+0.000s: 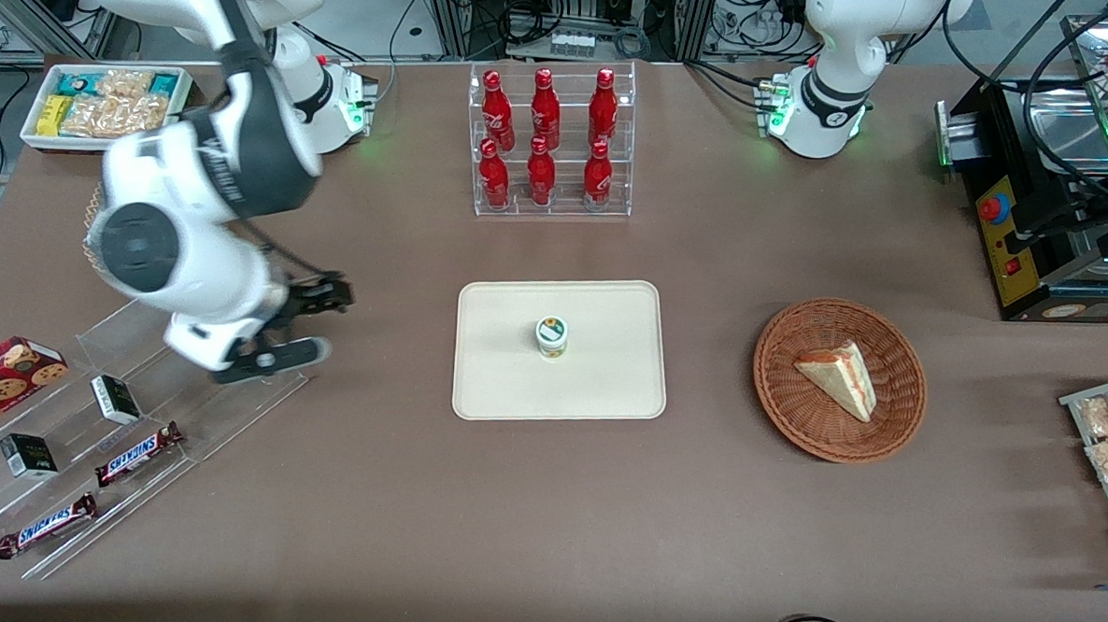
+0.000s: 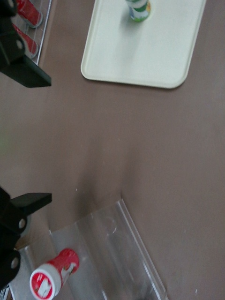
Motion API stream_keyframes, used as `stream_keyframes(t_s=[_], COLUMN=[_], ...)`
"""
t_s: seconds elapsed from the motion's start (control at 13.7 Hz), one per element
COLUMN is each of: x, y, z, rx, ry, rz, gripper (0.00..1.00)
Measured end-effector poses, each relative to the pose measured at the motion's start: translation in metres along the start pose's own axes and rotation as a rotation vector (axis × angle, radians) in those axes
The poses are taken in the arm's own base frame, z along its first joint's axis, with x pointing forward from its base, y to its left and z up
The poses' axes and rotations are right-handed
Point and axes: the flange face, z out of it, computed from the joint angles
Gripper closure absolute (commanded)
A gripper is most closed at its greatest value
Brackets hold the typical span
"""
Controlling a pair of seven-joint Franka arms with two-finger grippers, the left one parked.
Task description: Place green gum on tray
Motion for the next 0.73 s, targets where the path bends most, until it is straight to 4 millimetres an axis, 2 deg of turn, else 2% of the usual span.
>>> stream_keyframes(t_s=[0.44,0.59,0.73], x=[-0.016,-0.028,-0.039], y=[0.102,0.127,0.141], z=[-0.024,-0.029,-0.033], rx=[0.043,0.054,0.063], ry=[0.081,0.103,0.121], rz=[0.155,0.195,0.218], gripper=[0.0,0.0,0.0])
